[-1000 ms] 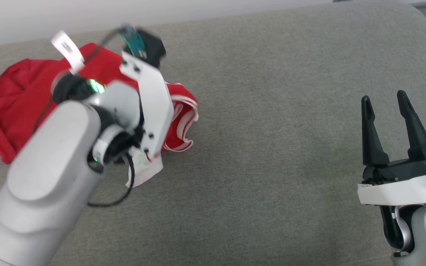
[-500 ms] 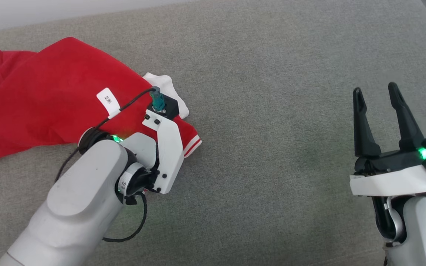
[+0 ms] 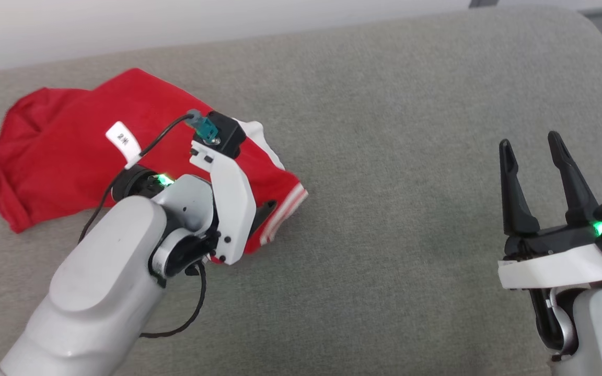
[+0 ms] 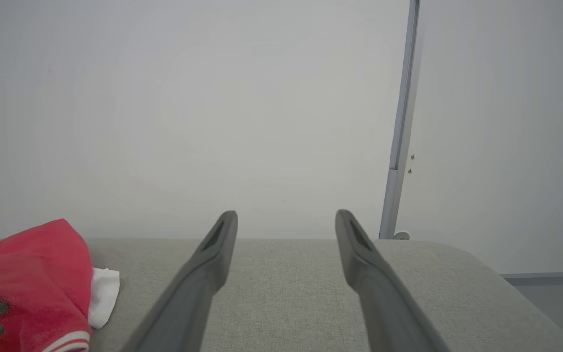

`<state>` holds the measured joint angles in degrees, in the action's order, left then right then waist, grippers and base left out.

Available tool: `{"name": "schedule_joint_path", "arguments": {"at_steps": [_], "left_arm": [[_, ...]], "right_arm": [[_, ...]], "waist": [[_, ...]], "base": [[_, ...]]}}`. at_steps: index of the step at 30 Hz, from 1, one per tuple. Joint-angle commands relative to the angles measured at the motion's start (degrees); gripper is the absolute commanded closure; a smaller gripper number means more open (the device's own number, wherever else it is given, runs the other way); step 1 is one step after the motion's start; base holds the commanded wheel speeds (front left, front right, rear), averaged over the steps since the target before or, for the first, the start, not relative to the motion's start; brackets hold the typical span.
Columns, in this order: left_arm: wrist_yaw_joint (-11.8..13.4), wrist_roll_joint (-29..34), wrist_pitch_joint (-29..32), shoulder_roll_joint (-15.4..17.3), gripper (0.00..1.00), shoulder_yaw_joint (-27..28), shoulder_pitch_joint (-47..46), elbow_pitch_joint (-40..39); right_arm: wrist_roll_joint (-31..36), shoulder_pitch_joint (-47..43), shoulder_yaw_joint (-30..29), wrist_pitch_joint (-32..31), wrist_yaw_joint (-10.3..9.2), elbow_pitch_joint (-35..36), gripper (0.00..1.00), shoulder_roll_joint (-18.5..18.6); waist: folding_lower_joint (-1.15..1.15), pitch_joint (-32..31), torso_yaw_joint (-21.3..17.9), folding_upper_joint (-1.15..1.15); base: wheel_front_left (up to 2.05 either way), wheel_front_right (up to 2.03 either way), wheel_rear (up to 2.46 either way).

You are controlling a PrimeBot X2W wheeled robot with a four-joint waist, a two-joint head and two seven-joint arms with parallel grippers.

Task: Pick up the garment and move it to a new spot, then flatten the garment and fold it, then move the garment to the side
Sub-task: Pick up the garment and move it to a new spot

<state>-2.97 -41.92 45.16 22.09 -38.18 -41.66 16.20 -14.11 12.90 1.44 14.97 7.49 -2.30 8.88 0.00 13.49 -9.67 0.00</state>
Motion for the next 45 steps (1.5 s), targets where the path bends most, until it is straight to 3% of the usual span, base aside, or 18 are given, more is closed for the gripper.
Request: {"name": "schedule_joint_path", "arguments": {"at_steps": [1, 11, 24, 35, 45], "left_arm": [[-0.31, -0.33, -1.51, 0.67, 0.0, 0.53, 1.37, -1.58], [0.13, 2.45, -17.26, 5.75, 0.0, 5.15, 9.08, -10.59], [7.13, 7.07, -43.98, 9.93, 0.0, 14.91, 25.18, -16.81], [10.14, 5.96, -56.7, 10.11, 0.0, 19.88, 37.83, -16.47], [10.68, 6.06, -60.32, 8.49, 0.0, 25.92, 46.42, -19.52]], "right_arm": [[0.05, -0.69, -0.06, 0.27, 0.01, -0.12, 0.0, 0.28], [0.31, -3.52, -0.37, 0.26, 0.01, -0.95, 0.0, 1.92], [0.68, -7.3, -1.96, 0.27, 0.01, -2.63, 0.0, 3.1], [1.52, -8.8, -3.85, 0.27, 0.01, -2.13, 0.0, 2.97], [1.44, -9.5, -4.29, 0.27, 0.01, -1.5, 0.0, 2.51]], "waist": [[0.0, -1.77, 1.34, 0.0], [0.0, -6.92, 4.49, 0.0], [0.0, -10.62, 6.68, 0.0], [0.0, -11.38, 8.96, 0.0], [0.0, -11.77, 10.16, 0.0]], "base": [[0.0, 0.0, 0.0], [0.0, 0.0, 0.0], [0.0, 0.0, 0.0], [0.0, 0.0, 0.0], [0.0, 0.0, 0.0]]}}
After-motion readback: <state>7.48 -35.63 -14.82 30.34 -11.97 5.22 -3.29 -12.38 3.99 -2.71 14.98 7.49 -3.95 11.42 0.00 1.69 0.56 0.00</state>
